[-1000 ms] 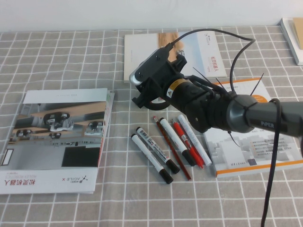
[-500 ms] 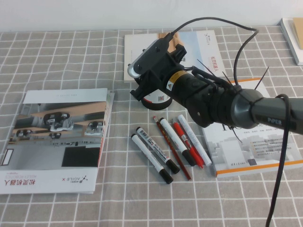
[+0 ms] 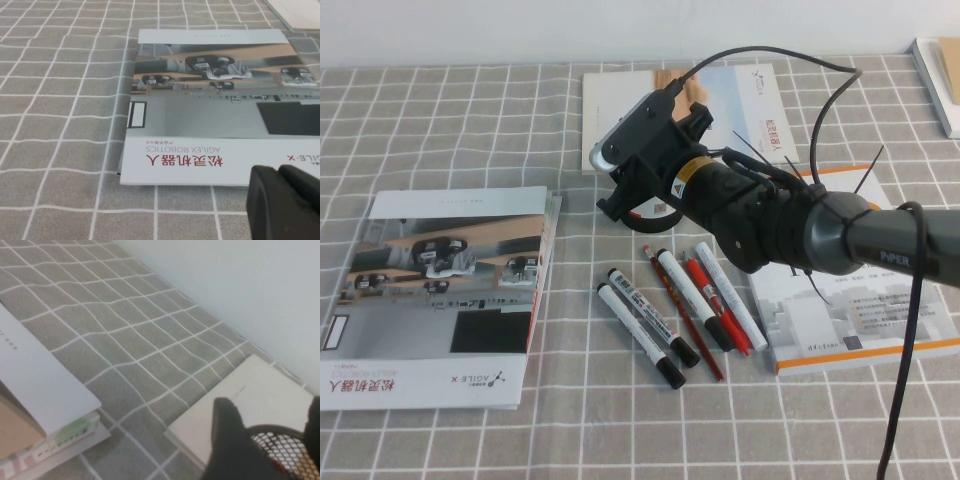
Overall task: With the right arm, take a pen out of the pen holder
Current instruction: 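Take a marker out of the pen holder and lay it on the table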
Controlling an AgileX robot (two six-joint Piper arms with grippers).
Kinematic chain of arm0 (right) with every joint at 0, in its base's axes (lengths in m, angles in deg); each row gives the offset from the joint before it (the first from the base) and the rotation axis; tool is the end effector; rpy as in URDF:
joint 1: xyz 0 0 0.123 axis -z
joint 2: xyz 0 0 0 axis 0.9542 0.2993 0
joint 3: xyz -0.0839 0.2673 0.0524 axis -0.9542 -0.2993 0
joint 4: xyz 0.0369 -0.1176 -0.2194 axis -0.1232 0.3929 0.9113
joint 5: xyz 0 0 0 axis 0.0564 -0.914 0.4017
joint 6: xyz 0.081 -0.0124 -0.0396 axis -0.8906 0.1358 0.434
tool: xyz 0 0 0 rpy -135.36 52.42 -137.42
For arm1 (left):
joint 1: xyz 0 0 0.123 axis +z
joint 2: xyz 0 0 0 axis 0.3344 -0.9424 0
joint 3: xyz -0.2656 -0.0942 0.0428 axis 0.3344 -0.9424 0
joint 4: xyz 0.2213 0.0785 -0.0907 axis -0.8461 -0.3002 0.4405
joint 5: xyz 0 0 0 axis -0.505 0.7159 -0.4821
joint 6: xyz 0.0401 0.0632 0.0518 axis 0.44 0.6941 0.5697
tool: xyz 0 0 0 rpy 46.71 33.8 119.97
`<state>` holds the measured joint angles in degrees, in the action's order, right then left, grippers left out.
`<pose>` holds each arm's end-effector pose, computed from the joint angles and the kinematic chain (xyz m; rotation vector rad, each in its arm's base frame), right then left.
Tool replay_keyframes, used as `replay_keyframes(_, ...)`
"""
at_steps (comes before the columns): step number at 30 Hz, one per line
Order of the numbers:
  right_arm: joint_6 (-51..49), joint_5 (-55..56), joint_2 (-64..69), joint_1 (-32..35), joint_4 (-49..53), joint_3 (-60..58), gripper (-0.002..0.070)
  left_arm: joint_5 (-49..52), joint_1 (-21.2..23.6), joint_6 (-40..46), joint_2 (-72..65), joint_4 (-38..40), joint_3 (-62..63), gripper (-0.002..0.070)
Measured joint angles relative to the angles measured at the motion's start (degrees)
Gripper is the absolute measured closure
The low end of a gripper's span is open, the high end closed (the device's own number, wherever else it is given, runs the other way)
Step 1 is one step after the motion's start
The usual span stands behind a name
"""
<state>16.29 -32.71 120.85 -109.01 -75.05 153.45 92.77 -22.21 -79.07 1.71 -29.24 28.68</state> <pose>0.4018 0.2982 0.2027 -0.8393 1.5313 0.2200 0.0520 -0.0043 0.1701 0.0787 1.8787 -0.0370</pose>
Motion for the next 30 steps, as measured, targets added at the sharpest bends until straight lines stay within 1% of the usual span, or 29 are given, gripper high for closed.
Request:
replay_keyframes(7, 0.0, 0.3, 0.0, 0.0, 0.0, 0.0, 0.0479, 0.0, 0.0, 0.0, 0.0, 0.0, 0.0, 0.0680)
replay_keyframes(16, 0.0, 0.3, 0.0, 0.0, 0.0, 0.0, 0.0552, 0.0, 0.0, 0.0, 0.0, 0.0, 0.0, 0.0680)
replay_keyframes(24, 0.1, 0.3, 0.0, 0.0, 0.0, 0.0, 0.0656, 0.0, 0.0, 0.0, 0.0, 0.0, 0.0, 0.0680)
replay_keyframes(30, 0.2, 0.8, 0.0, 0.0, 0.0, 0.1, 0.0667, 0.0, 0.0, 0.0, 0.0, 0.0, 0.0, 0.0680)
